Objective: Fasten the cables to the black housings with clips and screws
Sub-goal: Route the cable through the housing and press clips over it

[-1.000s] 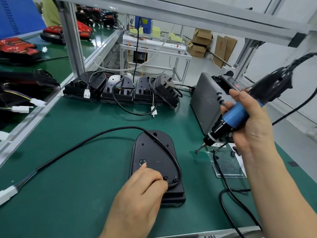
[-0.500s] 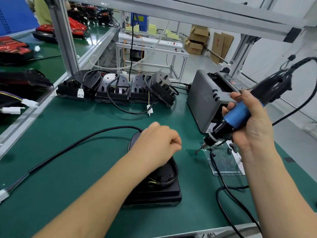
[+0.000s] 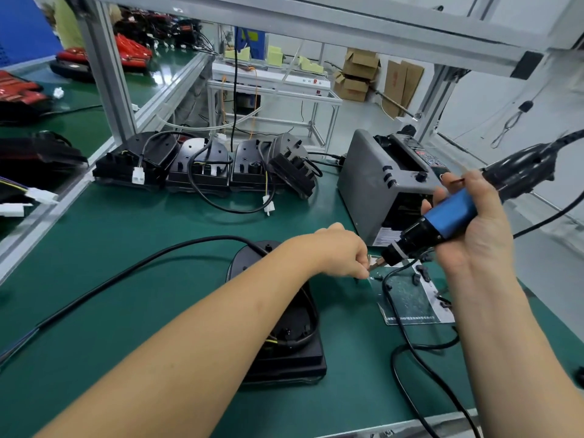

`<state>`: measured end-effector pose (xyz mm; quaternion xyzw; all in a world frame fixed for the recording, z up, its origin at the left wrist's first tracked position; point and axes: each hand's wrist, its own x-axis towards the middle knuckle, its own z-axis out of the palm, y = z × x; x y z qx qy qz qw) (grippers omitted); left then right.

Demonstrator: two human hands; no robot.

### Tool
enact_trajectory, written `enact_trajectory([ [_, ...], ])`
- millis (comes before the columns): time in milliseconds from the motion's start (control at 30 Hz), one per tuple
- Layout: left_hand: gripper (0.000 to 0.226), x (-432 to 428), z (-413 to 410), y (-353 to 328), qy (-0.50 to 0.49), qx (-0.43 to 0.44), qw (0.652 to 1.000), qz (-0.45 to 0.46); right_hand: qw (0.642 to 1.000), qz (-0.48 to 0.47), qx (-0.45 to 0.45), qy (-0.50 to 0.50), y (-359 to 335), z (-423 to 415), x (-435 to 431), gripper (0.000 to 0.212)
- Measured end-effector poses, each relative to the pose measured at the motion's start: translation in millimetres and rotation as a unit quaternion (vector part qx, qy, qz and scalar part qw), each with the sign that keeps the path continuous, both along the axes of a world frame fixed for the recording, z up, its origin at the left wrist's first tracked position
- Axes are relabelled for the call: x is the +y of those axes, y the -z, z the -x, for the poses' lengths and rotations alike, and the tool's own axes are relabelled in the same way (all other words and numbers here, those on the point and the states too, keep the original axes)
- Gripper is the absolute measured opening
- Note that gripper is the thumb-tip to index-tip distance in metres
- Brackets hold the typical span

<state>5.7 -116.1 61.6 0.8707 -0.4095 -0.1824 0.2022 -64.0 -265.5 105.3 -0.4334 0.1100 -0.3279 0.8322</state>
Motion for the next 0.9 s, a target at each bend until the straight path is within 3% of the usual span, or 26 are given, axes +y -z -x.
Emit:
enact_trajectory([
  [167,0.021,-15,3,1,0.041,-0.123,0.987,-0.096,0.999,0.030,0.003,0.026,4,0,0,0.021],
  [267,0.024,-14,-1,3,0.038,-0.099,0.991,-0.087,0.999,0.013,-0.006,0.029,2,1,-1,0.032],
  [367,0.043,-10,-4,-1,0.015,0.015,1.000,-0.001,0.999,0.015,-0.011,0.031,0,0,-2,0.031],
  [467,0.046,-9,-2,-13,0.013,0.123,0.987,0.105,1.000,0.018,-0.014,0.015,1,-2,-1,0.013],
  [533,0.039,-15,1,-21,-0.023,0.208,0.957,0.199,0.999,0.007,-0.029,-0.020,3,-2,0,0.003],
  [633,0.021,-30,8,-33,-0.051,0.341,0.889,0.303,0.996,-0.012,-0.056,-0.070,7,-4,3,0.009],
  [733,0.032,-42,8,-42,-0.053,0.386,0.849,0.357,0.992,-0.011,-0.070,-0.103,9,-7,8,0.017],
  [900,0.032,-44,5,-44,-0.023,0.383,0.842,0.380,0.992,0.041,-0.048,-0.113,7,-8,7,0.024],
])
